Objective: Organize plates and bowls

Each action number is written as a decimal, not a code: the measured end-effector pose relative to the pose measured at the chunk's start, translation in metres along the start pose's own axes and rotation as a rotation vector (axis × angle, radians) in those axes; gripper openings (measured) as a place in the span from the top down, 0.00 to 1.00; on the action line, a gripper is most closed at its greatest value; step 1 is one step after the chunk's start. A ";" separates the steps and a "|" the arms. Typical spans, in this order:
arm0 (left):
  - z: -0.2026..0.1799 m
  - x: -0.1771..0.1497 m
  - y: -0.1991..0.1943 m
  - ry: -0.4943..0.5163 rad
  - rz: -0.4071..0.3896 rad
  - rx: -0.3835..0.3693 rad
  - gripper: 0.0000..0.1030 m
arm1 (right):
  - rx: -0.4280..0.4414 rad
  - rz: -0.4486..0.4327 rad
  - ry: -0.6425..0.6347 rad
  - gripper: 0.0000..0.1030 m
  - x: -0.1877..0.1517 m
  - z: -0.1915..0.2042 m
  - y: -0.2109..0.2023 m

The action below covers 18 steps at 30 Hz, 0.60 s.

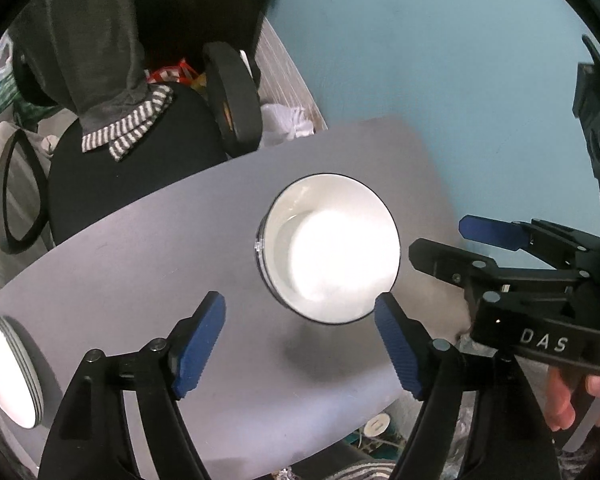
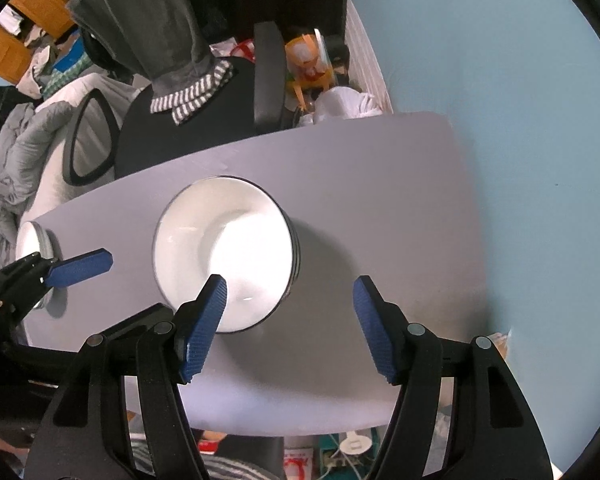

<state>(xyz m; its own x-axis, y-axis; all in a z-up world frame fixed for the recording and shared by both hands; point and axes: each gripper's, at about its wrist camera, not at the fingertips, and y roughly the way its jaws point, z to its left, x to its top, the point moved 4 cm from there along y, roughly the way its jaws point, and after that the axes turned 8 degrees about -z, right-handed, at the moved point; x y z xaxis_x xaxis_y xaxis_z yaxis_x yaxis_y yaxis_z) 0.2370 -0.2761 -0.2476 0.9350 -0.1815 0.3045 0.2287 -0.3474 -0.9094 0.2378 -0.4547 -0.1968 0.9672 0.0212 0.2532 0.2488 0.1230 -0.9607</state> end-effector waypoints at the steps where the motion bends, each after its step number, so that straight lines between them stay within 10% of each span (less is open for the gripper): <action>1: 0.003 -0.001 -0.003 -0.010 -0.006 -0.001 0.21 | 0.002 -0.007 -0.006 0.36 0.000 0.003 -0.004; 18: 0.142 -0.072 -0.072 -0.260 -0.064 0.083 0.16 | 0.132 0.002 -0.154 0.36 -0.005 0.114 0.007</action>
<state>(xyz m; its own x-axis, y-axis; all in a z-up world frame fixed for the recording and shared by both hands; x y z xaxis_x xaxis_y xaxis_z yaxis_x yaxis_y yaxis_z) 0.1915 -0.1073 -0.2442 0.9536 0.0842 0.2890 0.3010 -0.2720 -0.9140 0.2285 -0.3410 -0.1920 0.9458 0.1718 0.2757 0.2284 0.2519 -0.9404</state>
